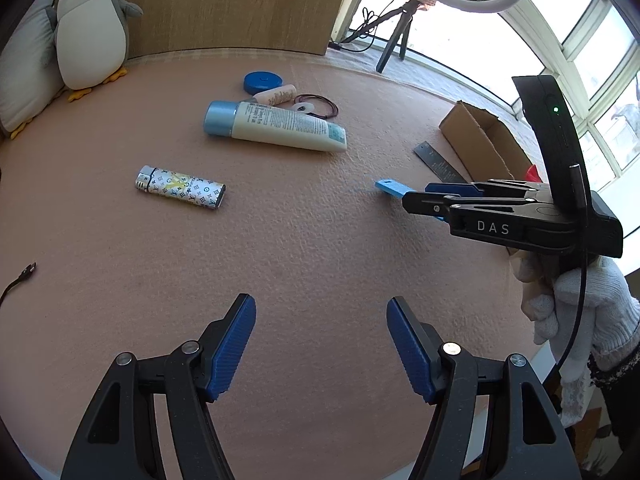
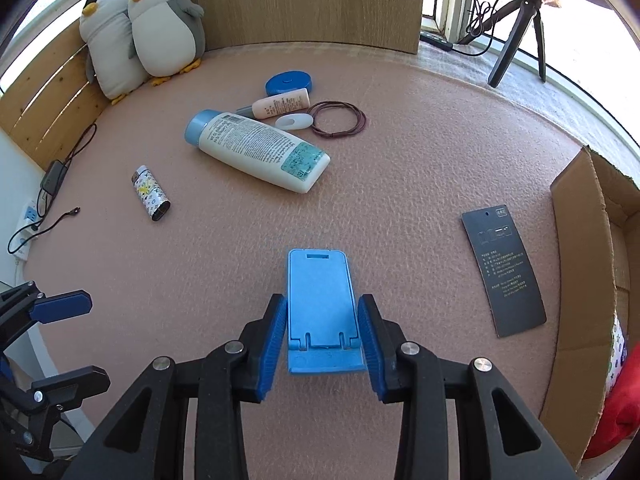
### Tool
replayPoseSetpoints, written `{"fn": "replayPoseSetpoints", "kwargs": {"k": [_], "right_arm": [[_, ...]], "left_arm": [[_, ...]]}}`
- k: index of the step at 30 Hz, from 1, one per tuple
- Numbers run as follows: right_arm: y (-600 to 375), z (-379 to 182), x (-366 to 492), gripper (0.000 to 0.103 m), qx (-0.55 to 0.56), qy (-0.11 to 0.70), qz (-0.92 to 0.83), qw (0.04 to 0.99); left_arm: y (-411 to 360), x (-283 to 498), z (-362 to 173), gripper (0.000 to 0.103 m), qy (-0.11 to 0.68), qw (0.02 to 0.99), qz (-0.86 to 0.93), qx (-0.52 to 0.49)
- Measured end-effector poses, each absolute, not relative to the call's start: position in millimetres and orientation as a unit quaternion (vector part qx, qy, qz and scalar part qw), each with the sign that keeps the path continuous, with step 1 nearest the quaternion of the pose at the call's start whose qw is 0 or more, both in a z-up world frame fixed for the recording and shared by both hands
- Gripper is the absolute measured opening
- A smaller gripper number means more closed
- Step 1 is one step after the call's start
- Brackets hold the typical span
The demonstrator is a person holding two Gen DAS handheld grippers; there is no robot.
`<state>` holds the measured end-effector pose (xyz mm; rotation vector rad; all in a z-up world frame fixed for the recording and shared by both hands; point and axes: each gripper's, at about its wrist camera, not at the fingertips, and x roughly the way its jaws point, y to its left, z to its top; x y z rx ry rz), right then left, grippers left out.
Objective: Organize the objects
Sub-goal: 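Carry the blue phone stand with the right tool into the box and open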
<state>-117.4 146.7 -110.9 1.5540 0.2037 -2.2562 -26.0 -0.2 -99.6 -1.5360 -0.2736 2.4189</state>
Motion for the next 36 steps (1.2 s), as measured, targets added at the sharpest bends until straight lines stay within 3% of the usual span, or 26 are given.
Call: {"fn": "replayPoseSetpoints", "kwargs": {"k": [19, 36], "right_arm": [[216.7, -64.8, -122.7, 0.033, 0.513, 0.033, -0.844, 0.151], [340.4, -40.2, -155.6, 0.033, 0.484, -0.02, -0.874, 0.031]], "left_arm": [[28.4, -36.4, -102.0, 0.071, -0.084, 0.151, 0.829, -0.532], [46.7, -43.4, -100.8, 0.071, -0.074, 0.155, 0.827, -0.535]]}}
